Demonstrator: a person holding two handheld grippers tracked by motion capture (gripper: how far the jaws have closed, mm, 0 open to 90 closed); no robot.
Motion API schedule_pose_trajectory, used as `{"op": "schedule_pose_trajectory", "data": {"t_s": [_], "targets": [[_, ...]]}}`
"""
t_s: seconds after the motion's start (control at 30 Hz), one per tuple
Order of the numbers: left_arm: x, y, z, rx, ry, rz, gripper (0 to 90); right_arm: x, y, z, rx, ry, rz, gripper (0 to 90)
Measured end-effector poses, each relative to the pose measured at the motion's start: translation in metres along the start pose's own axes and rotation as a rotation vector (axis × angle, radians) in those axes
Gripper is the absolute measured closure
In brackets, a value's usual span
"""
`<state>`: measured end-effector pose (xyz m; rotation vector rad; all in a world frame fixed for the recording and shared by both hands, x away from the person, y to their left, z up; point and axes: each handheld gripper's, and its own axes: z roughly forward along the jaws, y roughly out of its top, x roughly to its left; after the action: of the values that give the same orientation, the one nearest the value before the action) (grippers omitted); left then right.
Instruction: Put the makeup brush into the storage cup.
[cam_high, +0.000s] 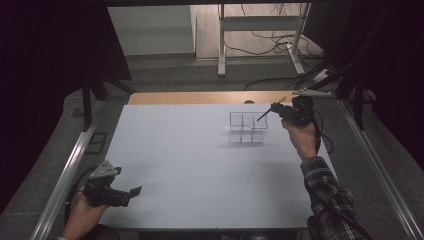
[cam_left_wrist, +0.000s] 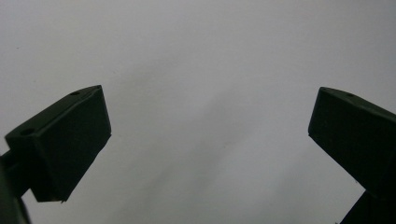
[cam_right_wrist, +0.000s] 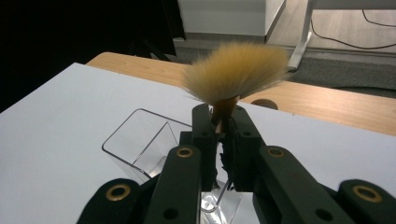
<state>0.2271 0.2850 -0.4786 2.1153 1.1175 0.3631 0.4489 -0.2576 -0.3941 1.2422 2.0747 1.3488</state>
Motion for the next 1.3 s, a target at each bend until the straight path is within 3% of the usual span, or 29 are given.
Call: {"op": "schedule_pose_trajectory", "data": {"t_s": [0.57,1.3], "targets": [[0.0,0.0,0.001,0.003,-0.003,0.006,0.0,0.002,-0.02,0.018,0.041,-0.014,-0.024,83.5],[-0.002,0.0,0.001,0.011,-0.007,0.016,0.0,0.007,-0.033,0.034,0.105,-0.026,-0.063,82.6]]}}
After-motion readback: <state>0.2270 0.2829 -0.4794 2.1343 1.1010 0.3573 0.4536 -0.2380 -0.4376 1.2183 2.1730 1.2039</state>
